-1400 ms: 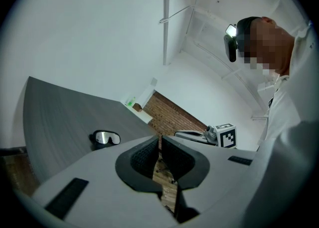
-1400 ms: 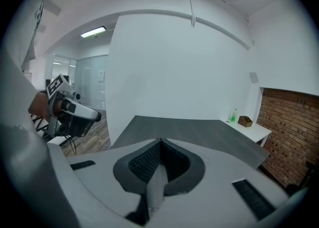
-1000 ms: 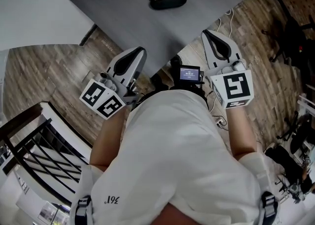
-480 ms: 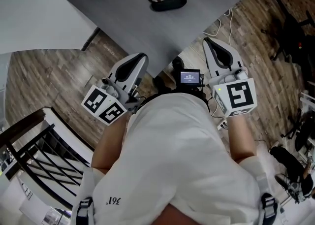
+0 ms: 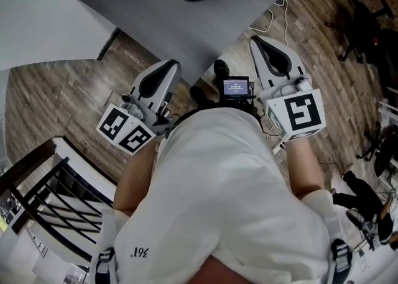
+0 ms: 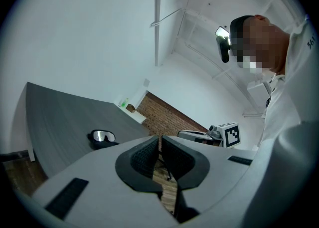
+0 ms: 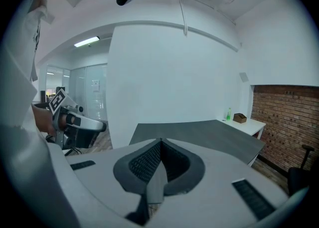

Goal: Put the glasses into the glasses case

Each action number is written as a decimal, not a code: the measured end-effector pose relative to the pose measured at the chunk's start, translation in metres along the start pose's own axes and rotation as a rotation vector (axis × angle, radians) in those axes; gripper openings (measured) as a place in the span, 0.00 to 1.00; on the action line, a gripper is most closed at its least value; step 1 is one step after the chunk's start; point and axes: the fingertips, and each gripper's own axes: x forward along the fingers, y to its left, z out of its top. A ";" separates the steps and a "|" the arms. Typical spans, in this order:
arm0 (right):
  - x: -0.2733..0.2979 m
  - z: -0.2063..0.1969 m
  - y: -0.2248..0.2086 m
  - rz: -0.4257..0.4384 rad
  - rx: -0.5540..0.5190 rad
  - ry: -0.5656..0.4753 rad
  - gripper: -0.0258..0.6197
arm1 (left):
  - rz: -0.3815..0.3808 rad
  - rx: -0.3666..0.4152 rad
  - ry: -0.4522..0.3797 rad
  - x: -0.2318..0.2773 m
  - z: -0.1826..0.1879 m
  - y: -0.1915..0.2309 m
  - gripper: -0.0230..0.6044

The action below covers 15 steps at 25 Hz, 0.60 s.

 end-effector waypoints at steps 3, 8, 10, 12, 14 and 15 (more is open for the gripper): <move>0.003 -0.003 -0.006 -0.003 0.001 0.006 0.05 | -0.002 -0.001 0.007 0.007 -0.001 0.002 0.08; 0.007 -0.007 -0.006 -0.008 -0.010 0.008 0.05 | -0.008 0.000 0.008 0.007 -0.005 0.005 0.08; 0.006 -0.001 0.001 -0.008 -0.019 0.004 0.05 | -0.009 0.003 0.006 -0.001 -0.002 0.002 0.08; 0.004 0.004 0.007 -0.008 -0.024 0.008 0.05 | -0.010 0.003 0.007 -0.008 0.001 0.000 0.08; 0.003 0.005 0.008 -0.007 -0.027 0.014 0.05 | -0.013 0.001 0.009 -0.009 0.002 -0.002 0.08; 0.003 0.004 0.008 -0.007 -0.029 0.017 0.05 | -0.015 0.001 0.010 -0.008 0.001 -0.002 0.08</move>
